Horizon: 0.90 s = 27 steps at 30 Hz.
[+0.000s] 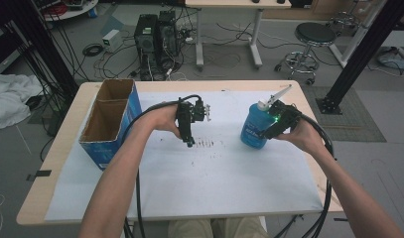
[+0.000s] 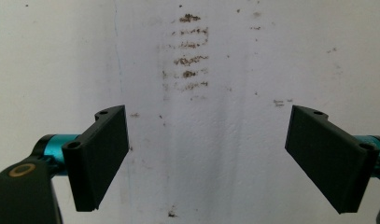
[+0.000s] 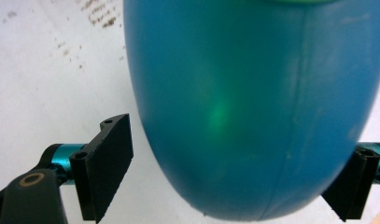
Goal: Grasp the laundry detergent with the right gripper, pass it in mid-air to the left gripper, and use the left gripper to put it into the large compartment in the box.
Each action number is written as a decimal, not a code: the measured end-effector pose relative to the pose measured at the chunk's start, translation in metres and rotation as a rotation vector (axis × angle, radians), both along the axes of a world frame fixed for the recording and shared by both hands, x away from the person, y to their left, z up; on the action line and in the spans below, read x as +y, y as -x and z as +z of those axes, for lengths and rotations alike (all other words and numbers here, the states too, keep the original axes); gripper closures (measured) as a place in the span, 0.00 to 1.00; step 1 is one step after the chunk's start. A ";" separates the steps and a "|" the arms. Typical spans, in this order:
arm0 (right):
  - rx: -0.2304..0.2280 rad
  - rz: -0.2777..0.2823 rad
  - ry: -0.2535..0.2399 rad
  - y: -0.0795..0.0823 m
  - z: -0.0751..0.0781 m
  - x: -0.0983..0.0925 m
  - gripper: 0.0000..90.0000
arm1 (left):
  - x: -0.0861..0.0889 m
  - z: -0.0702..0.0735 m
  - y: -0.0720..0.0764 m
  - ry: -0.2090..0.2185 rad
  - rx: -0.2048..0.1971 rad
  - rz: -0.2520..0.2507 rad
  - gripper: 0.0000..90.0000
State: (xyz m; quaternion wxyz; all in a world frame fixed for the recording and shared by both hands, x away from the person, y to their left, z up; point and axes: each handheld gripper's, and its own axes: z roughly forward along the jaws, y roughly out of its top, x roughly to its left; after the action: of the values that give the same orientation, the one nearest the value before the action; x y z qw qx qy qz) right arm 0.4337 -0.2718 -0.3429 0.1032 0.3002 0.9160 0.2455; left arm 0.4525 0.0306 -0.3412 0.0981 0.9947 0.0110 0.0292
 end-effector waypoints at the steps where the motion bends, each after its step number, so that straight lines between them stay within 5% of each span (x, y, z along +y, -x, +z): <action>1: -0.009 -0.005 -0.007 0.000 0.000 0.000 0.14 | 0.000 0.000 0.000 0.005 -0.001 0.005 0.15; 7: -0.020 -0.016 -0.061 0.000 -0.001 -0.001 0.14 | 0.000 0.000 0.000 0.010 0.000 0.005 0.15; 27: -0.031 -0.030 -0.099 0.000 -0.015 -0.002 0.15 | 0.001 -0.002 -0.001 0.017 0.004 0.012 0.15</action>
State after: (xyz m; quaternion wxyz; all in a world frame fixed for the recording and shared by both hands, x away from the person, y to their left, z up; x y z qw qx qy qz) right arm 0.4338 -0.2742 -0.3580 0.1062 0.3147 0.8964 0.2934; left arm 0.4531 0.0315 -0.3436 0.1064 0.9938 0.0175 0.0278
